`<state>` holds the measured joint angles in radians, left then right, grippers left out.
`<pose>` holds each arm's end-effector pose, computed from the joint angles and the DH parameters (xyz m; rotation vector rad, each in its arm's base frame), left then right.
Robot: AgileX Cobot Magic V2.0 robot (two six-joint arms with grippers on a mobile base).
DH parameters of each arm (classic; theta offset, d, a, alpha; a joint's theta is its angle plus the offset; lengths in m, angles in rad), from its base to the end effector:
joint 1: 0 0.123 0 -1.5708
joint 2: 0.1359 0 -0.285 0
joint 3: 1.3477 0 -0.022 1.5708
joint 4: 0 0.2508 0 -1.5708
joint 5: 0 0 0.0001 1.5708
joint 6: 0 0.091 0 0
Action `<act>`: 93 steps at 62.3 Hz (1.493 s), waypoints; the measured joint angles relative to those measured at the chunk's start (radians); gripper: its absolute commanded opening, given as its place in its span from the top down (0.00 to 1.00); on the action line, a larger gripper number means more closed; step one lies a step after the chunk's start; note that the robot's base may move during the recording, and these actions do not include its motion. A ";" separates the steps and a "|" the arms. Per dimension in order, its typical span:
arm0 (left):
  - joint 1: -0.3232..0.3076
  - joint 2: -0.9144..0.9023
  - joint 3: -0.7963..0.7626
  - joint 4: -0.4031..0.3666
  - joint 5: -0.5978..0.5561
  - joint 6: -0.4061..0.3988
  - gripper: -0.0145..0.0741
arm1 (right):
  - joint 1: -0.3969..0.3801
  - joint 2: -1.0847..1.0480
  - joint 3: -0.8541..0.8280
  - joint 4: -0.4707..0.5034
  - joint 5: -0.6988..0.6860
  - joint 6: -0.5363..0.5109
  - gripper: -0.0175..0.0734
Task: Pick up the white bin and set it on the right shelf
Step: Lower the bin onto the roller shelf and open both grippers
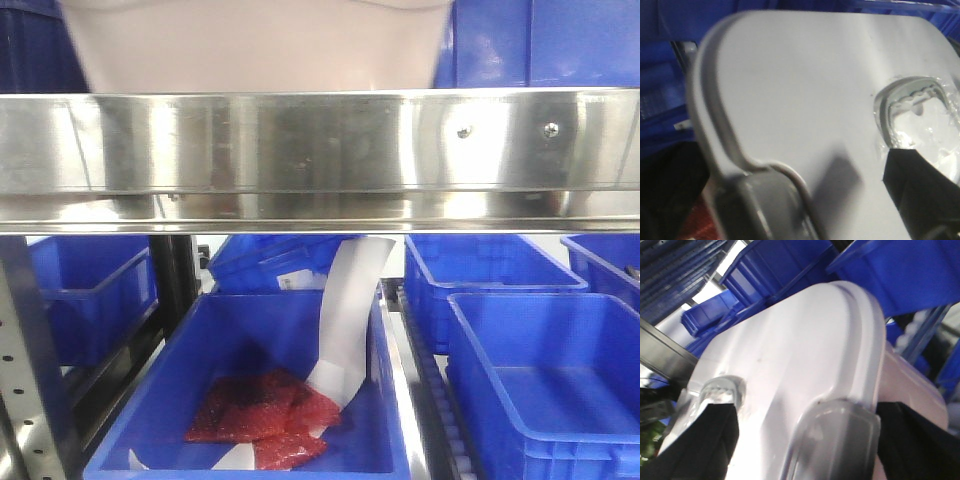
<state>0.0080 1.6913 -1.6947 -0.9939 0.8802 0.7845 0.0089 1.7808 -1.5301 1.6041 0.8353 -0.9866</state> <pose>0.3816 -0.0558 0.4104 0.4317 1.9617 -0.7085 0.4076 0.0711 0.3643 -0.1076 1.7959 1.1712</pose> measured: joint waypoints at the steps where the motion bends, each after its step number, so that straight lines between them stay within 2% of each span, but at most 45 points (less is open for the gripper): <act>1: 0.000 0.000 -0.005 0.006 0.000 0.002 0.22 | -0.004 0.000 -0.006 -0.008 0.000 0.000 0.11; 24: -0.004 -0.002 -0.039 0.172 0.010 0.008 0.22 | -0.034 -0.002 -0.094 -0.219 -0.008 -0.005 0.11; 36: -0.004 -0.034 -0.062 0.230 0.088 0.001 0.25 | -0.034 -0.058 -0.098 -0.286 -0.008 -0.005 0.13; 39: -0.004 -0.050 -0.070 0.234 0.114 -0.012 0.29 | -0.034 -0.080 -0.098 -0.290 -0.004 0.000 0.18; 44: -0.004 -0.088 -0.076 0.234 0.178 -0.035 0.40 | -0.035 -0.130 -0.098 -0.293 0.013 0.022 0.34; 52: -0.005 -0.150 -0.084 0.234 0.298 -0.061 0.66 | -0.035 -0.214 -0.098 -0.294 0.062 0.056 0.73; 53: -0.005 -0.157 -0.084 0.234 0.317 -0.068 0.71 | -0.035 -0.226 -0.098 -0.296 0.073 0.061 0.76; 60: -0.005 -0.179 -0.084 0.234 0.367 -0.113 0.99 | -0.035 -0.291 -0.085 -0.298 0.120 0.110 0.73; 63: -0.005 -0.182 -0.084 0.236 0.371 -0.135 0.96 | -0.035 -0.327 -0.055 -0.299 0.124 0.125 0.73; 69: -0.005 -0.184 -0.078 0.251 0.371 -0.167 0.97 | -0.035 -0.408 0.043 -0.316 0.110 0.139 0.73; 76: -0.005 -0.211 -0.019 0.288 0.371 -0.180 0.97 | -0.035 -0.529 0.205 -0.393 0.033 0.140 0.73; 85: -0.005 -0.311 0.153 0.385 0.363 -0.192 0.97 | -0.035 -0.707 0.431 -0.526 -0.116 0.140 0.73; 93: -0.005 -0.481 0.392 0.466 0.218 -0.198 0.97 | -0.035 -0.895 0.646 -0.621 -0.266 0.141 0.73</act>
<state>0.0029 1.2098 -1.3023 -0.5278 1.0983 0.5861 -0.0262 0.8857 -0.8841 0.9828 0.5690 -0.8454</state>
